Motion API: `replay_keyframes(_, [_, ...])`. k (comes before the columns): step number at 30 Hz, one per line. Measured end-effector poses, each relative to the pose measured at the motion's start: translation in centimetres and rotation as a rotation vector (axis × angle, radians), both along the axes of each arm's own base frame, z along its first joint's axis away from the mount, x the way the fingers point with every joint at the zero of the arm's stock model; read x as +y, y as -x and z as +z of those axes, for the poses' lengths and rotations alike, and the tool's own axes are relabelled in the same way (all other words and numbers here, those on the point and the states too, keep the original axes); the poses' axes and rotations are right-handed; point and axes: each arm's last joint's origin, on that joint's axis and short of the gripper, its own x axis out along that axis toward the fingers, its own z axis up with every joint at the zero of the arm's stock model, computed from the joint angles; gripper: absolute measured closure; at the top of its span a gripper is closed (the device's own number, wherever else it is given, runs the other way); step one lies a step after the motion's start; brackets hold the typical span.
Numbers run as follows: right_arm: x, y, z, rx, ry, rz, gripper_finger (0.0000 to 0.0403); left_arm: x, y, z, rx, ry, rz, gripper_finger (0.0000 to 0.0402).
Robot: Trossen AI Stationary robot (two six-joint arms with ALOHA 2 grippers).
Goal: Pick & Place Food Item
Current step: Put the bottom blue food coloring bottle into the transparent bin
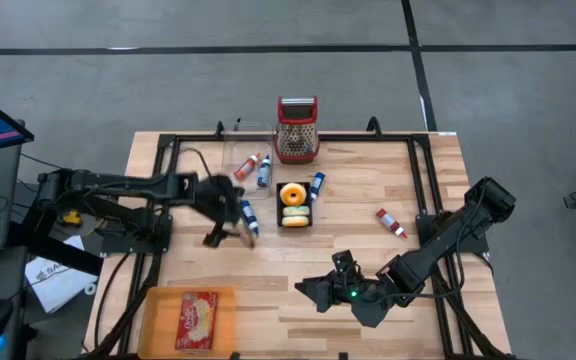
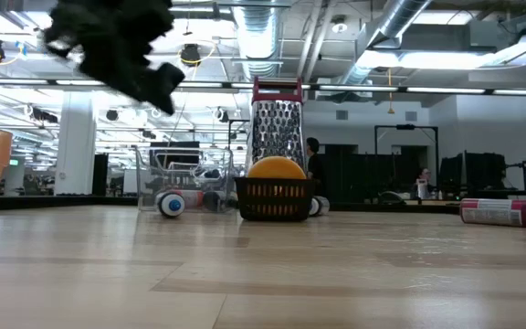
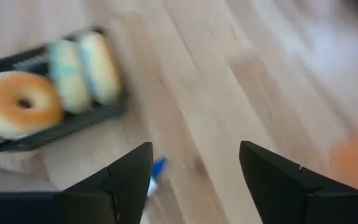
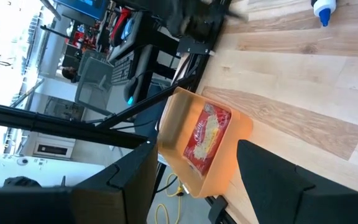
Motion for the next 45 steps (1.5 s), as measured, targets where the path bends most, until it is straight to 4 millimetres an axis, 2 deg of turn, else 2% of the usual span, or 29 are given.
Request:
replay_keyframes(4, [-0.1,-0.1,0.0,0.0,-0.002,-0.003,0.019,-1.6,-0.2,-1.4,0.101,-0.23,-0.113,0.0142])
replay_keyframes(9, [-0.4,-0.3,0.0,0.008,-0.016,0.009,0.019,-1.4,-2.0,-3.0,0.206,-0.346,-0.167,0.0117])
replay_keyframes(14, [-0.5,-0.4,0.0,0.002,-0.022,0.006,0.019,-1.1,-3.9,-5.1,0.308,-0.45,-0.242,0.0119])
replay_keyframes(21, [-0.5,-0.4,0.0,0.001,-0.02,0.003,0.019,-0.2,-4.9,-7.4,0.362,-0.539,-0.342,0.0133])
replay_keyframes(31, [-0.5,-0.4,0.0,0.002,-0.02,0.001,0.019,2.1,-5.7,-8.4,0.336,-0.521,-0.293,0.0144])
replay_keyframes(40, [-0.5,-0.4,-0.1,0.009,-0.025,-0.004,0.019,1.9,-6.2,-9.8,0.36,-0.472,-0.299,0.0171])
replay_keyframes(45, [-0.4,-0.3,-0.1,0.01,-0.026,-0.003,0.019,1.8,-6.1,-9.8,0.369,-0.434,-0.24,0.0212])
